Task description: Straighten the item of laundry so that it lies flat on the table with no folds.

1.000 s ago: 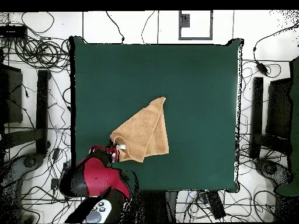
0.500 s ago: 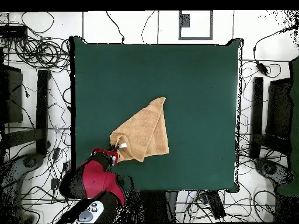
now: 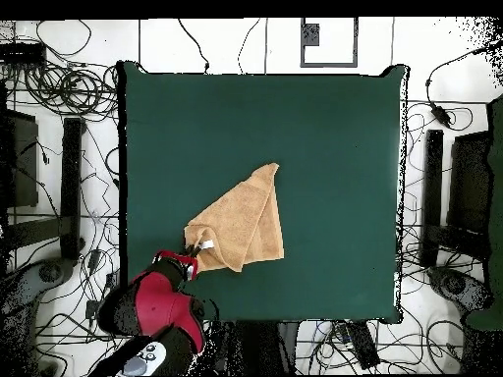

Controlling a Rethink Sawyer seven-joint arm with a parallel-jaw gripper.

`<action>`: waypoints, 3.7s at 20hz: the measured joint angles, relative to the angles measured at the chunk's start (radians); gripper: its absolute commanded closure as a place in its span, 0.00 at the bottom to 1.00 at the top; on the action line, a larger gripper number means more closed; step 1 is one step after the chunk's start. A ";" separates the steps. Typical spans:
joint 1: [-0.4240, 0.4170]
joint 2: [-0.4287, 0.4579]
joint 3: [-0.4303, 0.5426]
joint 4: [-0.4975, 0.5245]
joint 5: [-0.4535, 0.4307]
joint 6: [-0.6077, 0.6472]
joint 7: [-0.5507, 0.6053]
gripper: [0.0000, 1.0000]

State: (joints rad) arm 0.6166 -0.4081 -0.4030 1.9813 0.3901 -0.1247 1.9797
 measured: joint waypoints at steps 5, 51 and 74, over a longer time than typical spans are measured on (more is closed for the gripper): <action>0.026 0.016 -0.007 0.002 0.045 0.000 0.000 1.00; 0.327 0.169 -0.234 -0.035 0.313 0.185 0.007 1.00; 0.380 0.326 -0.411 -0.295 0.333 0.556 0.234 1.00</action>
State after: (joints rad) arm 0.9962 -0.0822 -0.8137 1.6860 0.7231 0.4316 2.2141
